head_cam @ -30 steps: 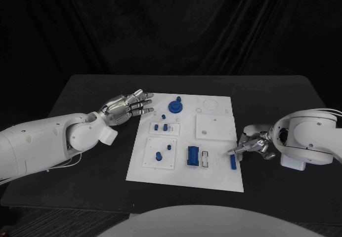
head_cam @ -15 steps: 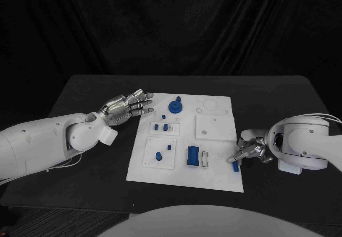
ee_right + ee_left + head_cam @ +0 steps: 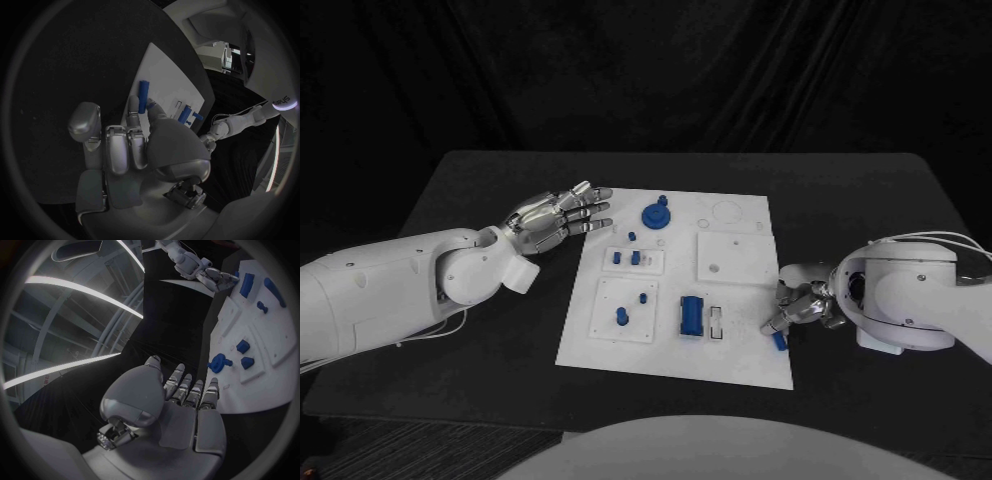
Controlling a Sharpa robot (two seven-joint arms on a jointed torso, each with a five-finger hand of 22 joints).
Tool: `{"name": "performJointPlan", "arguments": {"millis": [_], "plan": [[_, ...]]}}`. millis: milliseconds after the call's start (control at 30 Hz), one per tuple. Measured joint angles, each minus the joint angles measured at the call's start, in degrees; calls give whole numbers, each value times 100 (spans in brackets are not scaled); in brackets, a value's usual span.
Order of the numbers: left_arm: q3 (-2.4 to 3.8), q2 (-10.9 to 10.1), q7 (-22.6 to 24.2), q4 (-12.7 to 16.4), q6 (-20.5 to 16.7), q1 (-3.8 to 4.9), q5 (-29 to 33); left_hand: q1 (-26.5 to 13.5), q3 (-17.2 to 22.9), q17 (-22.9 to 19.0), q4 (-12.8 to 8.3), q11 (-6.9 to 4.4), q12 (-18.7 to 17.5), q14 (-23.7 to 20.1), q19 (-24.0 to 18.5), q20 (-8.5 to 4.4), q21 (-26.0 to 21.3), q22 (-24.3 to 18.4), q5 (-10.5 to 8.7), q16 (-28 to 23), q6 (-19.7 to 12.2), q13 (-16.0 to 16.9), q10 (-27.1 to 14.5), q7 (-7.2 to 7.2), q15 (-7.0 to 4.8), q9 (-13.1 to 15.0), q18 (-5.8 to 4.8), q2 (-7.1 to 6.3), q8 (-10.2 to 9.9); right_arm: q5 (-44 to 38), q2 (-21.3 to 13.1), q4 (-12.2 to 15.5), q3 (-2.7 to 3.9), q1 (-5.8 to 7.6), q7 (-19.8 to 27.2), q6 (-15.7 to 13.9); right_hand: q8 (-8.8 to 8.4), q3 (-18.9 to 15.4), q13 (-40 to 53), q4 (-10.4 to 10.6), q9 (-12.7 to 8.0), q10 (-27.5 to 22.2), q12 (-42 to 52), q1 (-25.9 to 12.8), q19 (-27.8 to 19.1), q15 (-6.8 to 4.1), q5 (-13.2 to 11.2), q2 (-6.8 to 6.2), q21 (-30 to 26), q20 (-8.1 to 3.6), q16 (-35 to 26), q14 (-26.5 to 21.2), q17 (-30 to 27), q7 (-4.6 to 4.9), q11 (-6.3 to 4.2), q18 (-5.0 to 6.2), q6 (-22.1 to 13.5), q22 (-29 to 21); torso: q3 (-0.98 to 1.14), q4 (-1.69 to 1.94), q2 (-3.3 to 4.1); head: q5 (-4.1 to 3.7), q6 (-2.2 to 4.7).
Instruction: Assemble the parts on the task board
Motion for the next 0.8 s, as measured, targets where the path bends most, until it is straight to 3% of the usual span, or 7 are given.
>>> {"name": "performJointPlan", "arguments": {"millis": [67,233,400,500,633,700,800], "plan": [[0,0,0,0,0,0,0,0,0,0,0,1,0,0,0,0,0,0,0,0,0,0,1,0,0,0,0,0,0,-43,0,26,-5,-6,8,-44,0,-12,0,-12,68,-3,0,98,0,14,199,-40,0,0,0,-3,0,58,17,0,-18,0,0,0,0,7,0],[0,0,0,-2,2,-3,0,0,0,0,0,1,0,0,0,0,0,0,0,0,0,0,1,0,0,0,0,0,0,-73,-6,66,-15,-24,30,-183,0,77,0,79,84,10,0,219,-12,48,1248,-168,0,12,0,4,0,188,51,0,52,0,0,0,0,19,0],[0,5,0,-18,3,-5,0,0,0,0,0,1,23,0,0,0,0,0,0,0,0,6,0,0,0,0,0,0,0,110,-65,75,-30,-37,34,-375,-42,609,0,542,85,19,0,-183,-20,55,1793,-397,50,20,0,-1,0,139,58,-1,192,-1,1,0,-1,31,0],[0,6,0,-25,4,-5,0,0,0,-1,0,0,24,0,0,0,0,0,0,0,0,7,0,0,0,0,0,0,0,362,-116,127,-34,-38,44,-532,-334,1099,0,422,70,10,0,-441,-20,33,1895,-461,89,20,0,-24,0,139,49,0,209,-1,1,0,-1,46,0],[0,7,-1,-30,4,-7,0,0,0,-1,0,0,24,0,0,0,0,-1,0,0,0,6,0,0,0,0,0,0,0,763,-164,192,-51,-12,80,-723,-297,1245,0,392,-1307,-4,0,-552,-20,28,1862,-483,89,20,0,-30,0,119,36,-1,229,-1,1,0,-1,54,0],[0,8,-2,-32,4,-8,0,0,0,-1,0,0,24,0,0,0,0,-1,0,0,0,6,0,0,0,-1,0,0,0,1006,-179,203,-64,52,94,-811,-299,1433,0,237,-1545,-25,0,-589,-20,28,1829,-477,89,20,0,-32,0,119,36,-1,227,-1,1,0,-2,55,0],[0,8,-3,-36,4,-8,0,24,0,-1,0,2,24,0,0,0,0,-1,0,0,0,6,43,0,0,-1,0,24,0,1373,-183,212,-66,173,109,-923,-298,1513,0,218,-1523,-26,0,-659,-20,32,1828,-484,89,20,0,-37,0,120,35,-1,225,-2,1,0,-2,56,0]]}}
